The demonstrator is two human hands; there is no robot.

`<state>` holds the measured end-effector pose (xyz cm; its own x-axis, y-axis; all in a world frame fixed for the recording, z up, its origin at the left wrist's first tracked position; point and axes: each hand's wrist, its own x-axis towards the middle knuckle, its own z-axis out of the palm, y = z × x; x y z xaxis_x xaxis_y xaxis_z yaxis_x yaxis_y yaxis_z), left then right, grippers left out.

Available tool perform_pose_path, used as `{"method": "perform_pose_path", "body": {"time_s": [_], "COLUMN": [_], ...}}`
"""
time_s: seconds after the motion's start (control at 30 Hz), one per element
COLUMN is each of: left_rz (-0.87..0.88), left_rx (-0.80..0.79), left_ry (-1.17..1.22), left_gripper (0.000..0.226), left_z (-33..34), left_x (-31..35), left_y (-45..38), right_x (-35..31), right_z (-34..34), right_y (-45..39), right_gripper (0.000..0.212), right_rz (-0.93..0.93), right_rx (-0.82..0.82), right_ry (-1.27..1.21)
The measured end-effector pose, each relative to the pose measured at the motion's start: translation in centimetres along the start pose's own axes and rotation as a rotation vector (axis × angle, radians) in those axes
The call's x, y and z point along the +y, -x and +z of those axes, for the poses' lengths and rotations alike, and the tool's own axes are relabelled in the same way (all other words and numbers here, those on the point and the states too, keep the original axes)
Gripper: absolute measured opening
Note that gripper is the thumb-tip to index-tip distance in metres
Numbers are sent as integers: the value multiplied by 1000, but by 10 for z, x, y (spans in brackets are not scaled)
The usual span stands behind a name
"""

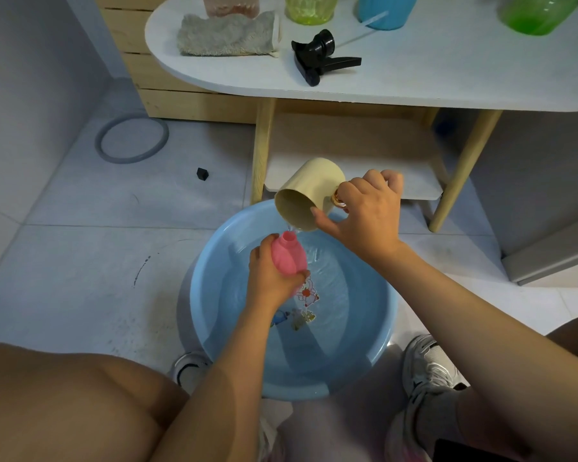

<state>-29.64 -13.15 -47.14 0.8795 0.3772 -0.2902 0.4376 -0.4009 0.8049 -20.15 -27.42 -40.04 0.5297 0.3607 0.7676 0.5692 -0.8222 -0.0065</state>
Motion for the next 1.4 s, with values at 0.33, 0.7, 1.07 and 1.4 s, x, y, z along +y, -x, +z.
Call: {"method": "perform_pose_path", "body": {"time_s": [0.33,0.7,1.07,1.4], "left_rz": [3,11,14,6], "left_rx": [-3,-3,28,59], "left_ry": [-1,6,-9,8], "left_gripper": [87,87,88,99], "left_z": [0,0,0,1], "left_x": [1,1,1,-2], "left_y": [0,2,0,-2], "right_x": [-2,-5,-10,-9], "right_z": [1,2,-2,-1], "right_y": [1,1,1,2], "right_gripper": [43,41,42,45], "right_rz": [-66,-107,-152,58], "right_rx": [48,92,100,5], "right_ry": [-26,-51,-96,-107]}}
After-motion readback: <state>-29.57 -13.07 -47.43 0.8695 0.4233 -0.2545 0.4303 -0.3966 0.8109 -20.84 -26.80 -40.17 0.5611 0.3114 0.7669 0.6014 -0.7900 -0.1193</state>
